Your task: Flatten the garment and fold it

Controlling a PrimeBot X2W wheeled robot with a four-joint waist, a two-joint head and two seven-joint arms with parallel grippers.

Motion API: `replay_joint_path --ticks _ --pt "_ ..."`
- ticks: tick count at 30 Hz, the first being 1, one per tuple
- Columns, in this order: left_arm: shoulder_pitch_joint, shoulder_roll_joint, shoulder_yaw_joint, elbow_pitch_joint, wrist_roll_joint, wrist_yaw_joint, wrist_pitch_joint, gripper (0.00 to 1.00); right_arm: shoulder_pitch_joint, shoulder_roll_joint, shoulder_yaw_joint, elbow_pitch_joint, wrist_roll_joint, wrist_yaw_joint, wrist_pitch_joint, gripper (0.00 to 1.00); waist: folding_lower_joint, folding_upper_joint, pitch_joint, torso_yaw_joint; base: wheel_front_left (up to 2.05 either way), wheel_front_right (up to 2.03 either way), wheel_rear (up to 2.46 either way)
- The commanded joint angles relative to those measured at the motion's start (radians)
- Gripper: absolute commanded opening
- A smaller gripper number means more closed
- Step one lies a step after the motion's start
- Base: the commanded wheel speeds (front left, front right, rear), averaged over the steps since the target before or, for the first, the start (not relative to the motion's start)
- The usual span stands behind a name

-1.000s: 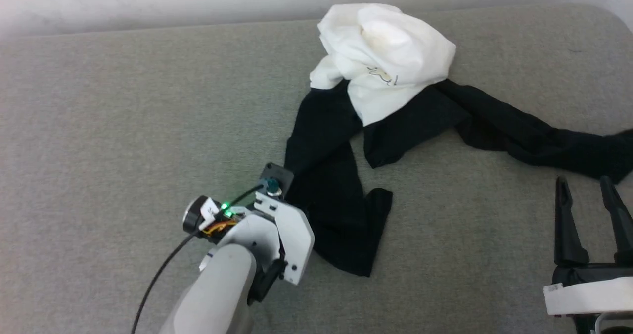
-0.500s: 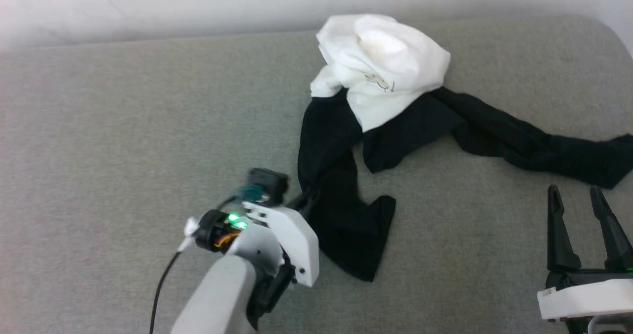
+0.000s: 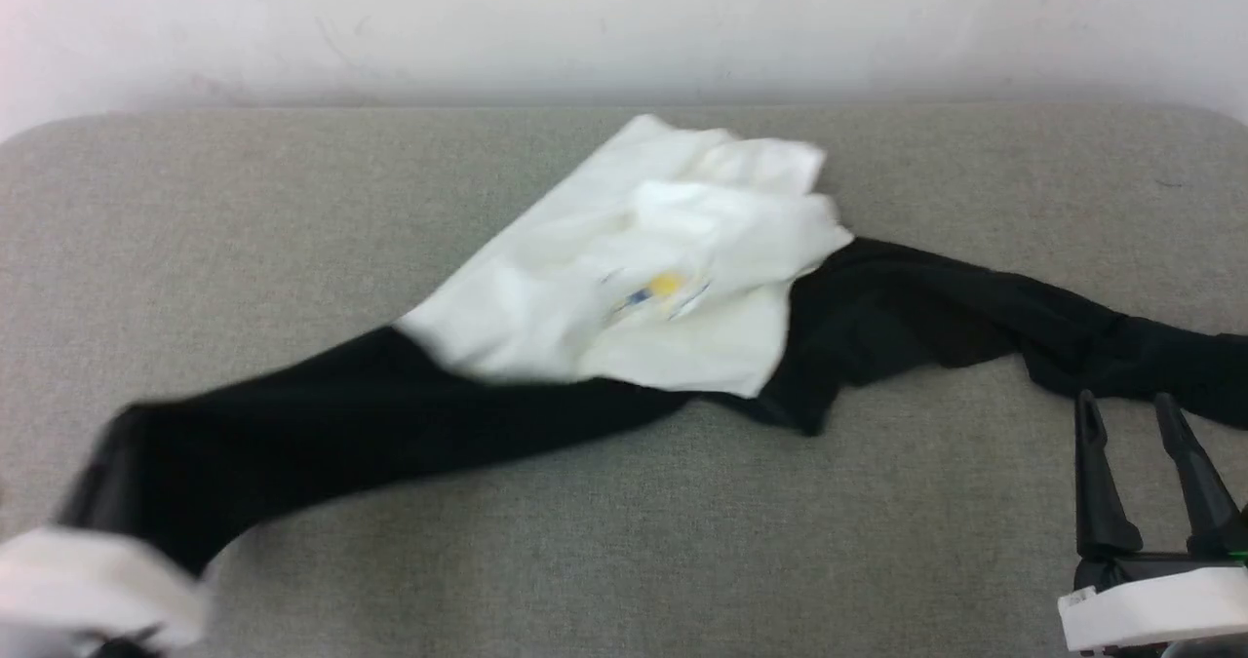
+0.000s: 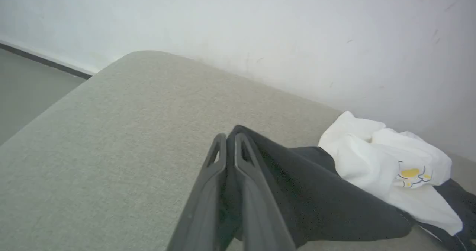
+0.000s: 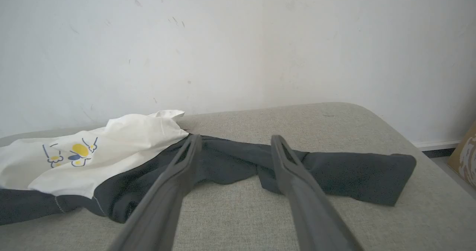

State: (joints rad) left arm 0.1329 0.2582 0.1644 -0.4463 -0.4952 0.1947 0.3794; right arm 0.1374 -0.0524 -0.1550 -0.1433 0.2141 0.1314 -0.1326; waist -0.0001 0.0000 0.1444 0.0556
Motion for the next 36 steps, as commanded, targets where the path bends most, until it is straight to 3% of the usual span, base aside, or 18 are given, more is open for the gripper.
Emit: replay_joint_path --ticks 1,6,9,15,20,24,31,36 --pt "0.048 0.017 0.057 -0.013 -0.004 0.018 0.005 0.00 0.009 0.002 -0.004 0.004 0.004 -0.001 0.000 1.00 0.0001 0.0000 0.012 -0.007 0.00 0.00 0.00" --pt "0.143 0.045 0.137 0.048 0.003 0.018 -0.014 0.00 0.006 0.002 -0.017 0.014 0.003 -0.001 0.001 1.00 0.0001 0.0000 0.028 -0.011 0.00 0.00 0.00" --pt "0.129 0.014 0.120 0.100 -0.010 0.009 -0.056 1.00 -0.003 0.002 -0.010 0.020 -0.001 -0.001 0.007 1.00 0.0001 0.0000 0.027 -0.017 0.00 0.00 0.00" --pt "0.062 -0.054 0.086 0.067 -0.125 -0.054 -0.110 1.00 -0.005 0.002 -0.007 0.019 -0.006 -0.001 0.018 1.00 0.0001 0.0000 0.010 -0.028 0.00 0.00 0.00" --pt "-0.027 -0.016 0.060 -0.062 -0.109 -0.093 -0.135 1.00 -0.006 0.002 -0.010 0.012 -0.012 -0.001 0.025 1.00 0.0001 0.0000 0.010 -0.039 0.00 0.00 0.00" --pt "-0.060 0.022 -0.050 -0.094 -0.047 -0.129 -0.085 1.00 -0.013 0.002 0.003 0.016 -0.003 -0.001 0.019 1.00 0.0001 0.0000 0.024 -0.059 0.00 0.00 0.00" --pt "-0.029 0.131 -0.308 0.045 0.169 -0.218 0.053 1.00 -0.020 0.002 0.007 0.028 0.007 -0.001 0.005 1.00 0.0001 0.0000 0.060 -0.080 0.00 0.00 0.00" --pt "-0.040 0.117 -0.414 0.198 0.212 -0.252 0.061 1.00 -0.028 0.002 0.001 0.031 0.008 -0.001 0.002 1.00 0.0001 0.0000 0.078 -0.073 0.00 0.00 0.00"
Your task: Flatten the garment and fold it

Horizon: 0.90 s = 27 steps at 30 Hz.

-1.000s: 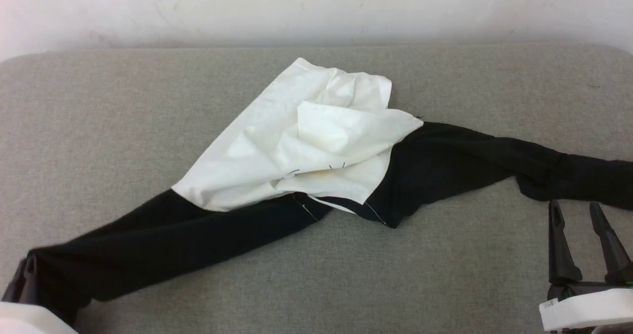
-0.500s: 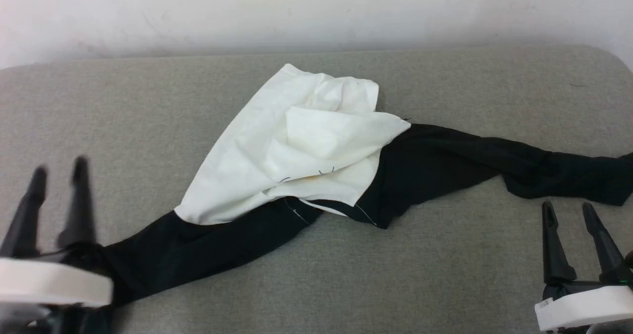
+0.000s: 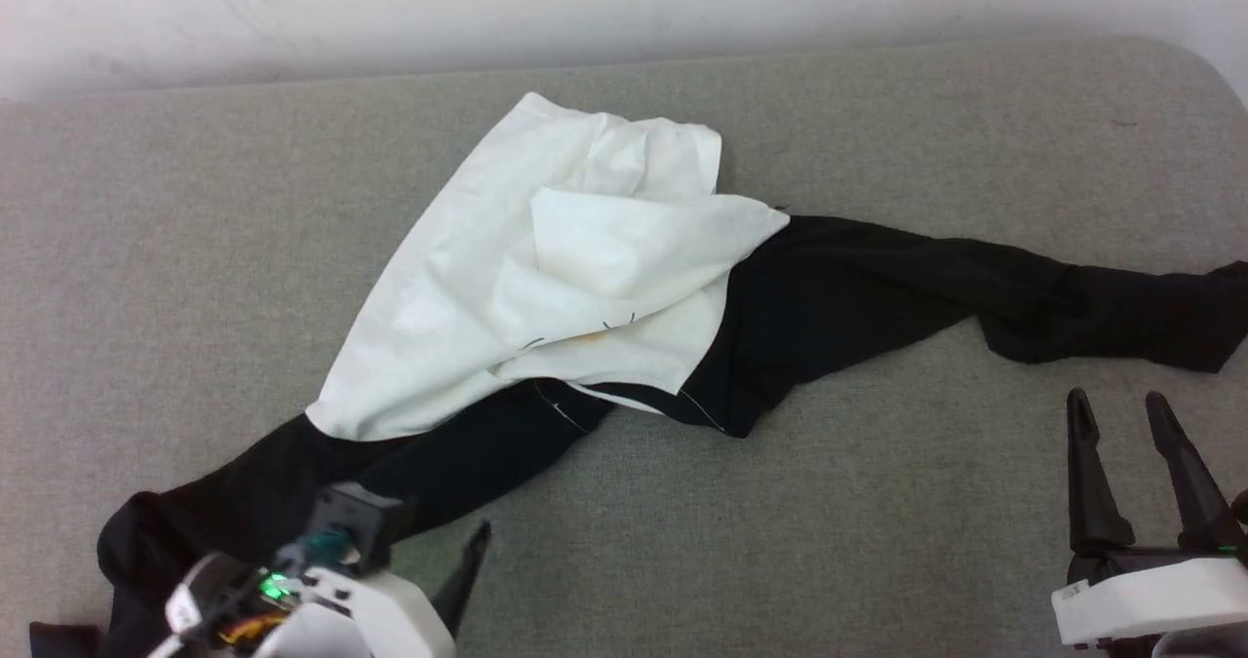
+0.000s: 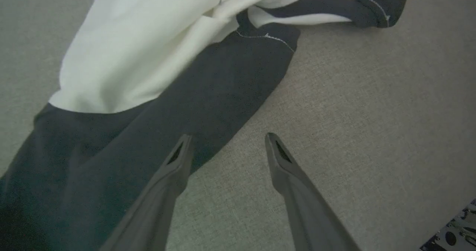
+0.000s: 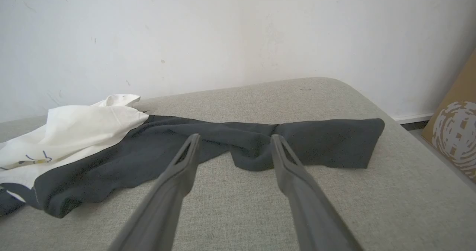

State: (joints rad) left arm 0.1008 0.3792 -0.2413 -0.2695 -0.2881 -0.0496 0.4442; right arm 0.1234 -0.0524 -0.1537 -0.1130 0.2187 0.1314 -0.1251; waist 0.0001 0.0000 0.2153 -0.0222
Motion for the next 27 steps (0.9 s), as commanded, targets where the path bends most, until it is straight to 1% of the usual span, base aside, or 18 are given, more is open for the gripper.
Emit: replay_joint_path --ticks 1,7,10,12,13,17,20,23,27 --pt "-0.019 -0.004 -0.020 0.049 0.012 -0.013 -0.010 1.00 -0.017 0.002 -0.001 0.001 0.002 -0.001 -0.005 1.00 -0.0001 0.0000 0.009 0.007 0.00 0.00 0.00" --pt "-0.114 0.006 -0.079 0.216 0.079 -0.038 -0.082 1.00 -0.031 0.002 0.005 -0.006 -0.008 -0.001 0.006 1.00 -0.0001 0.0000 0.015 0.030 0.00 0.00 0.00" --pt "-0.151 -0.001 -0.092 0.253 0.100 -0.040 -0.129 1.00 -0.033 0.002 0.005 -0.010 -0.010 -0.001 0.010 1.00 -0.0001 0.0000 0.016 0.040 0.00 0.00 0.00" --pt "-0.179 -0.005 -0.111 0.291 0.116 -0.045 -0.164 0.22 -0.033 0.002 0.006 -0.013 -0.012 -0.001 0.015 1.00 -0.0001 0.0000 0.014 0.050 0.00 0.00 0.00" --pt "-0.189 -0.010 -0.117 0.310 0.114 -0.048 -0.176 0.00 -0.033 0.002 0.008 -0.014 -0.013 -0.001 0.018 1.00 -0.0001 0.0000 0.012 0.053 0.00 0.00 0.00" --pt "-0.203 -0.030 -0.135 0.355 0.089 -0.056 -0.201 0.00 -0.026 0.002 0.006 -0.015 -0.013 -0.001 0.024 1.00 -0.0001 0.0000 -0.007 0.067 0.00 0.00 0.00" --pt "-0.200 -0.035 -0.126 0.341 0.066 -0.055 -0.211 0.00 -0.017 0.002 0.005 -0.015 -0.011 -0.001 0.027 1.00 -0.0001 0.0000 -0.024 0.078 0.00 0.00 0.00" --pt "-0.178 -0.041 -0.097 0.274 0.023 -0.044 -0.217 0.00 -0.009 0.002 0.010 -0.011 -0.007 -0.001 0.028 1.00 -0.0001 0.0000 -0.041 0.086 0.00 0.00 0.00" --pt "-0.110 -0.038 -0.074 0.103 -0.047 -0.040 -0.174 0.00 0.002 0.002 0.013 -0.008 0.000 -0.001 0.028 1.00 -0.0001 0.0000 -0.055 0.099 0.00 0.00 0.00"
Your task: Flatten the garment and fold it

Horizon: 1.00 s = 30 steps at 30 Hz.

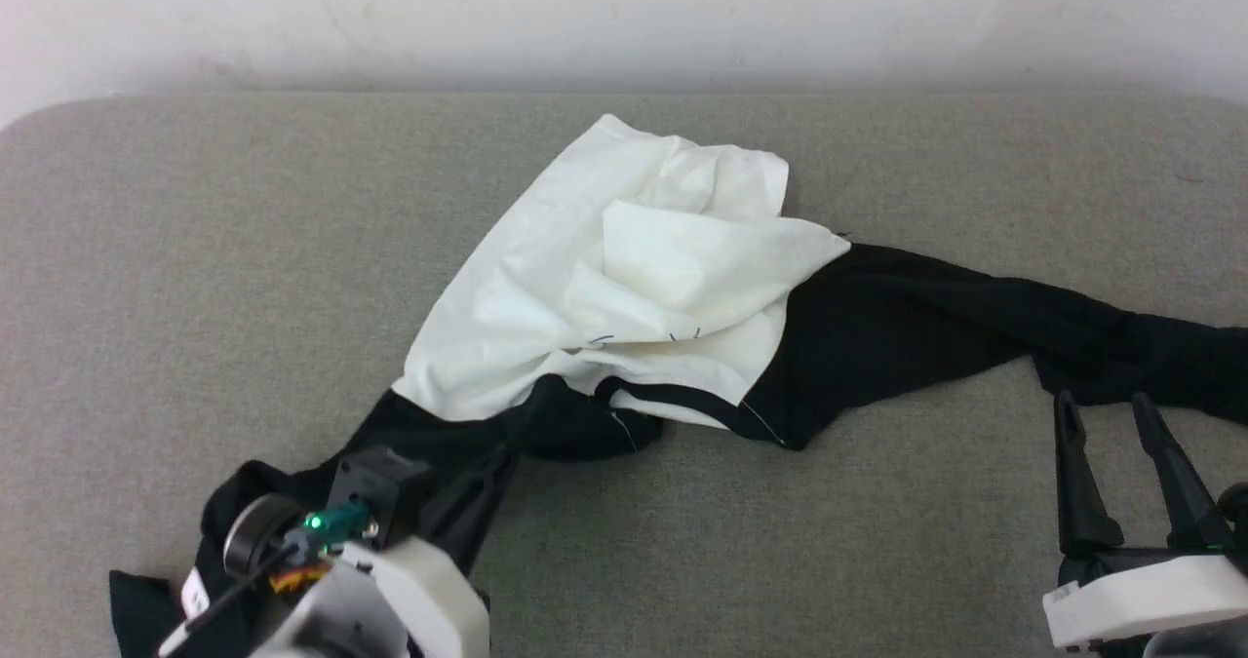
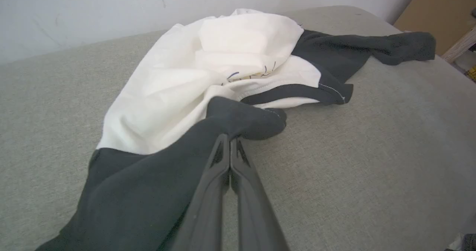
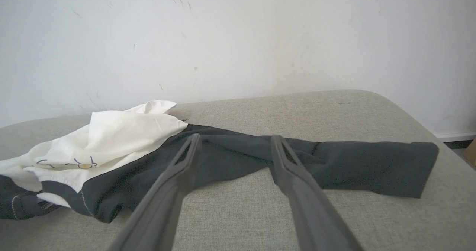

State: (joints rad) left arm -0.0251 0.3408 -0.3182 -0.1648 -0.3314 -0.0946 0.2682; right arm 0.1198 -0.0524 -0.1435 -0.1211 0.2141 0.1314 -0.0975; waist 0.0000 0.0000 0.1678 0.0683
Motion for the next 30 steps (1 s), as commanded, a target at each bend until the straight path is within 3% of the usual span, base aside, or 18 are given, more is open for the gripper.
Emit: replay_joint_path --ticks 1,7,11,14,16,17,25,27,30 --pt "0.042 0.010 0.002 -0.046 -0.015 0.005 0.026 0.00 0.008 0.002 0.004 0.001 0.006 -0.001 0.000 1.00 0.0000 0.0000 -0.009 0.010 0.00 0.00 0.00" --pt "0.263 0.062 0.000 -0.190 -0.138 0.030 0.208 0.00 0.021 0.002 0.007 0.007 0.020 -0.001 -0.001 1.00 0.0000 0.0000 -0.009 0.029 0.00 0.00 0.00" --pt "0.398 0.097 0.016 -0.183 -0.220 0.065 0.316 0.00 0.024 0.002 0.002 0.006 0.018 -0.001 0.002 1.00 0.0000 0.0000 -0.008 0.040 0.00 0.00 0.00" --pt "0.431 0.105 0.024 -0.156 -0.245 0.069 0.327 0.00 0.022 0.002 0.000 0.003 0.014 -0.001 0.007 1.00 0.0000 0.0000 -0.008 0.047 0.00 0.00 0.00" --pt "0.415 0.093 0.029 -0.134 -0.228 0.067 0.281 0.47 0.021 0.002 -0.002 0.001 0.012 -0.001 0.011 1.00 0.0000 0.0000 -0.011 0.052 0.00 0.00 0.00" --pt "0.402 0.082 0.029 -0.125 -0.219 0.066 0.253 1.00 0.021 0.002 -0.001 0.001 0.011 -0.001 0.013 1.00 0.0000 0.0000 -0.014 0.054 0.00 0.00 0.00" --pt "0.312 -0.071 0.060 -0.179 -0.356 0.003 0.015 1.00 0.024 0.002 0.009 -0.006 0.006 -0.001 0.031 1.00 0.0000 0.0000 -0.042 0.059 0.00 0.00 0.00" --pt "0.283 -0.088 0.096 -0.196 -0.336 0.001 -0.075 1.00 0.018 0.002 0.009 -0.012 0.003 -0.001 0.036 1.00 0.0000 0.0000 -0.044 0.062 0.00 0.00 0.00" --pt "0.223 -0.107 0.161 -0.189 -0.203 0.040 -0.256 1.00 0.012 0.002 0.006 -0.020 0.002 -0.001 0.040 1.00 0.0000 0.0000 -0.040 0.064 0.00 0.00 0.00"
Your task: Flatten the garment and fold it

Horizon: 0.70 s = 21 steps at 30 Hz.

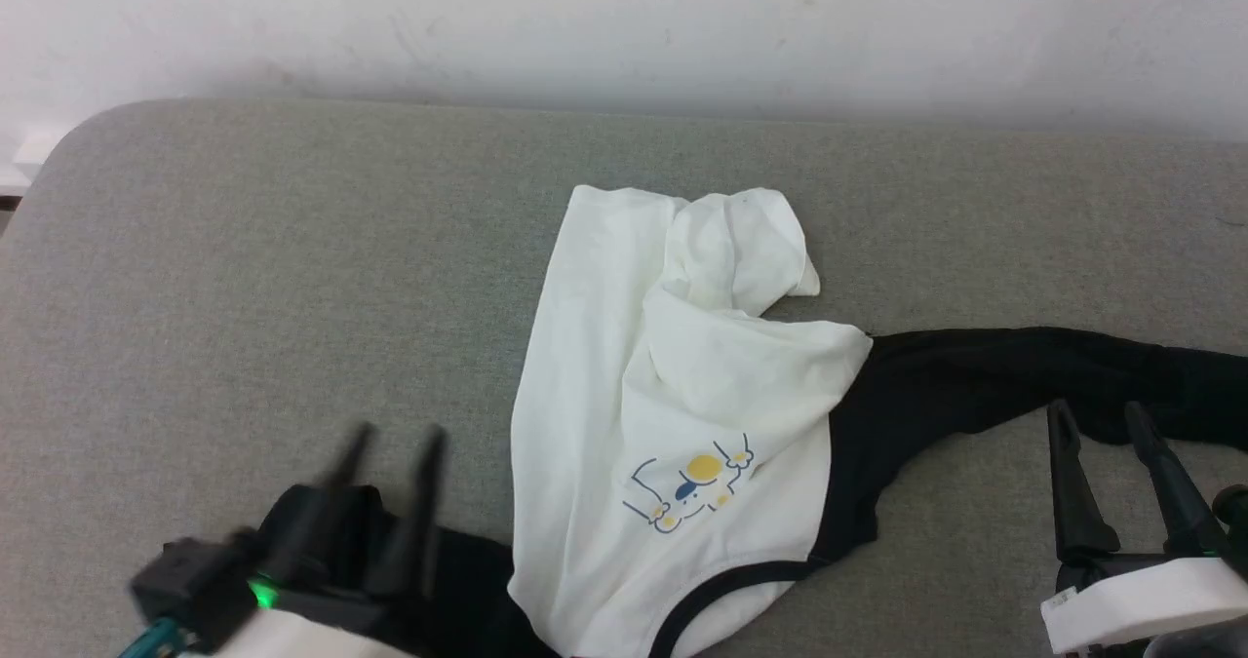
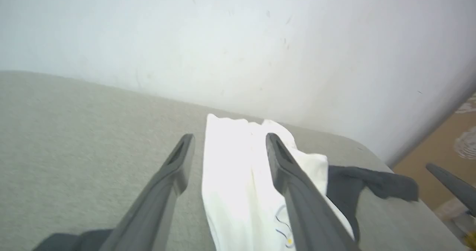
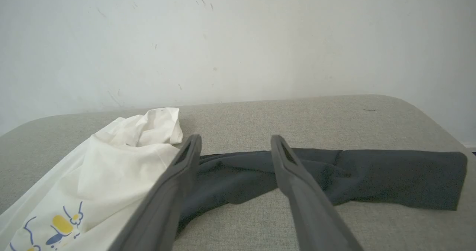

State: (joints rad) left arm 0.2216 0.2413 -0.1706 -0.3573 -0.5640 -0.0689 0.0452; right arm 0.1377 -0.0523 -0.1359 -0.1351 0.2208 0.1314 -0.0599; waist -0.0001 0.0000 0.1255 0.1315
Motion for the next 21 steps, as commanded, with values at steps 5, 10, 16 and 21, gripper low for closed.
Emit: replay_joint_path --ticks 5,10,16,21 --pt "-0.081 -0.070 0.086 0.055 0.269 0.164 -0.287 1.00 -0.003 0.002 0.005 -0.005 -0.001 -0.001 -0.001 1.00 0.0001 0.0000 0.010 -0.001 0.00 0.00 0.00" --pt "-0.066 -0.114 0.078 0.092 0.356 0.199 -0.306 1.00 -0.013 0.002 0.020 -0.009 -0.008 -0.001 0.005 1.00 0.0001 0.0000 0.023 0.003 0.00 0.00 0.00" --pt "-0.076 -0.142 0.078 0.094 0.382 0.175 -0.307 1.00 -0.112 0.002 0.080 -0.043 -0.048 -0.001 0.074 1.00 0.0001 0.0000 0.057 0.023 0.00 0.00 0.00" --pt "-0.105 -0.160 0.074 0.108 0.383 0.144 -0.307 1.00 -0.275 -0.007 0.130 -0.026 -0.031 -0.001 0.245 1.00 0.0001 0.0000 0.098 0.050 0.00 0.00 0.00"
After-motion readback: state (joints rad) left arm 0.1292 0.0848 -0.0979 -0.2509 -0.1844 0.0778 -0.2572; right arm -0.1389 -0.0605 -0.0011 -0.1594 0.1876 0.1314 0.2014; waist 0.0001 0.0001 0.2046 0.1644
